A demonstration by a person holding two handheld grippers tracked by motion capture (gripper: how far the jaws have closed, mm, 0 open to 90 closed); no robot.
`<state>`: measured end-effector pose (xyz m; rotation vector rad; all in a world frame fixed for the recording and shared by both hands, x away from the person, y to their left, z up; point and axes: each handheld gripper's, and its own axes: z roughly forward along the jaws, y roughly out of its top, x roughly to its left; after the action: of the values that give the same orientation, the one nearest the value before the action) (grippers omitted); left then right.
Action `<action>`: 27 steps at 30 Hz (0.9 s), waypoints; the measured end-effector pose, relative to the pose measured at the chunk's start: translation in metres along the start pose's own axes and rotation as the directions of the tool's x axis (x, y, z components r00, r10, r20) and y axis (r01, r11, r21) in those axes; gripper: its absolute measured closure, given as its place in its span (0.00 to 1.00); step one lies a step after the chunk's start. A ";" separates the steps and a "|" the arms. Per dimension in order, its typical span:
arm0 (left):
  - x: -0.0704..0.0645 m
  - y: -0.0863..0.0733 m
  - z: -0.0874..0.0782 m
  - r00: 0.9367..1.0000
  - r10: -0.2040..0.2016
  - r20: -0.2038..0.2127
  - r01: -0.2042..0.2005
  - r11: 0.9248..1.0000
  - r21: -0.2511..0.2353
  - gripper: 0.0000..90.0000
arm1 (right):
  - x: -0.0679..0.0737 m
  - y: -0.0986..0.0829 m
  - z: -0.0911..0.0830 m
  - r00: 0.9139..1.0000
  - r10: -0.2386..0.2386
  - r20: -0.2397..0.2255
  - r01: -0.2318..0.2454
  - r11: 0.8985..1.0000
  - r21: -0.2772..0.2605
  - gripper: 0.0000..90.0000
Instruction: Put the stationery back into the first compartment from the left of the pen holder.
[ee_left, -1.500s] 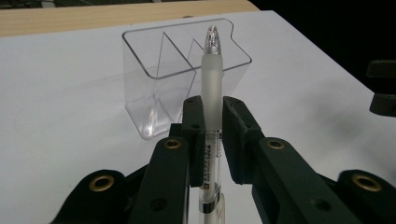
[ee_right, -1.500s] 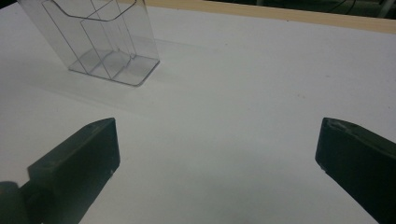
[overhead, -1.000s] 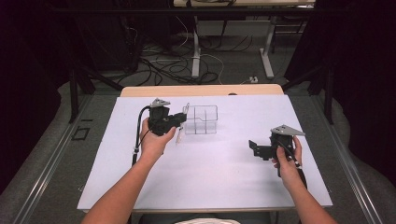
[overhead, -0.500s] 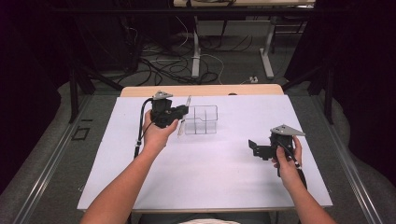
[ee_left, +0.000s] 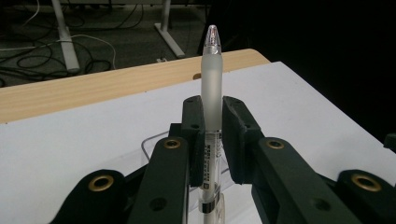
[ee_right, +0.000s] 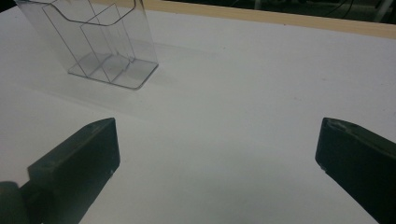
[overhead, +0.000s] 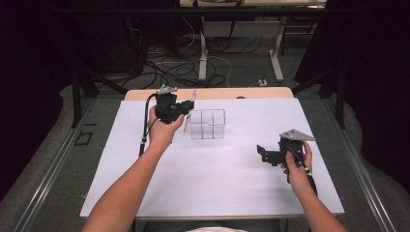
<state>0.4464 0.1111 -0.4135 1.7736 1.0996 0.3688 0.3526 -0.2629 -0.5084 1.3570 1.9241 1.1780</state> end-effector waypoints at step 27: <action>0.000 0.023 0.028 0.997 0.035 -0.062 -0.038 0.998 -0.051 0.88 | 0.001 0.000 -0.002 1.000 -0.009 -0.001 0.009 1.000 -0.005 0.00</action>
<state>0.4773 0.0926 -0.4074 1.7476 1.0922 0.4731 0.3507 -0.2626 -0.5080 1.3435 1.9254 1.1788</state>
